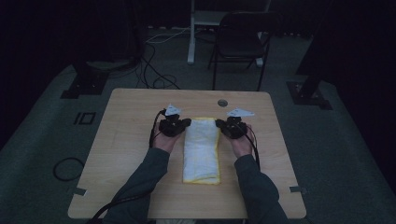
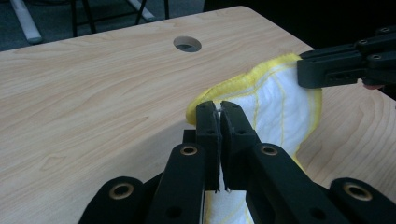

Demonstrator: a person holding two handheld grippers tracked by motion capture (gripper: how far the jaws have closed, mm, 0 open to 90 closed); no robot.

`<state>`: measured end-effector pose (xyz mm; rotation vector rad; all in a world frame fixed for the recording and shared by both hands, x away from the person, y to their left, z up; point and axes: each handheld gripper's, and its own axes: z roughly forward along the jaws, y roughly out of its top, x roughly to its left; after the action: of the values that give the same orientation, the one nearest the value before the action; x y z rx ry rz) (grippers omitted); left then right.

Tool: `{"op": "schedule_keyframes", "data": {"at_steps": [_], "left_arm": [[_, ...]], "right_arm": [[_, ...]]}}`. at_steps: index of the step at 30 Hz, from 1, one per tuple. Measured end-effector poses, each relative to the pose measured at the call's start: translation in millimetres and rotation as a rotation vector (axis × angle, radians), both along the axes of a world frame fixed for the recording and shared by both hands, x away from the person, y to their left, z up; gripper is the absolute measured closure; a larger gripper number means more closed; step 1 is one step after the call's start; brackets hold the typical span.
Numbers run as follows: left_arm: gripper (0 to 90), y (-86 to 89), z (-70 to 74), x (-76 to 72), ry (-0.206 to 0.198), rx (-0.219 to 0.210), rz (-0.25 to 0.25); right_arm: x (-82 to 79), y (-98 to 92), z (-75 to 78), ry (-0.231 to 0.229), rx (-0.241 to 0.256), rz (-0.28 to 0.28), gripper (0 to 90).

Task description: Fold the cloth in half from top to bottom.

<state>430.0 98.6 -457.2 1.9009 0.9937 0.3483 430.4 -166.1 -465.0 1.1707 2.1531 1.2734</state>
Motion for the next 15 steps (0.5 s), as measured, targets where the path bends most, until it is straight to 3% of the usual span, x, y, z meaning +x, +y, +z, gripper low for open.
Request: {"op": "schedule_keyframes", "data": {"at_steps": [15], "left_arm": [[87.5,8.5,0.1,-14.2,-0.003,-0.02,-0.005]], "right_arm": [[-18.9,3.4,6.9,-0.022,0.005,0.032,85.7]]}}
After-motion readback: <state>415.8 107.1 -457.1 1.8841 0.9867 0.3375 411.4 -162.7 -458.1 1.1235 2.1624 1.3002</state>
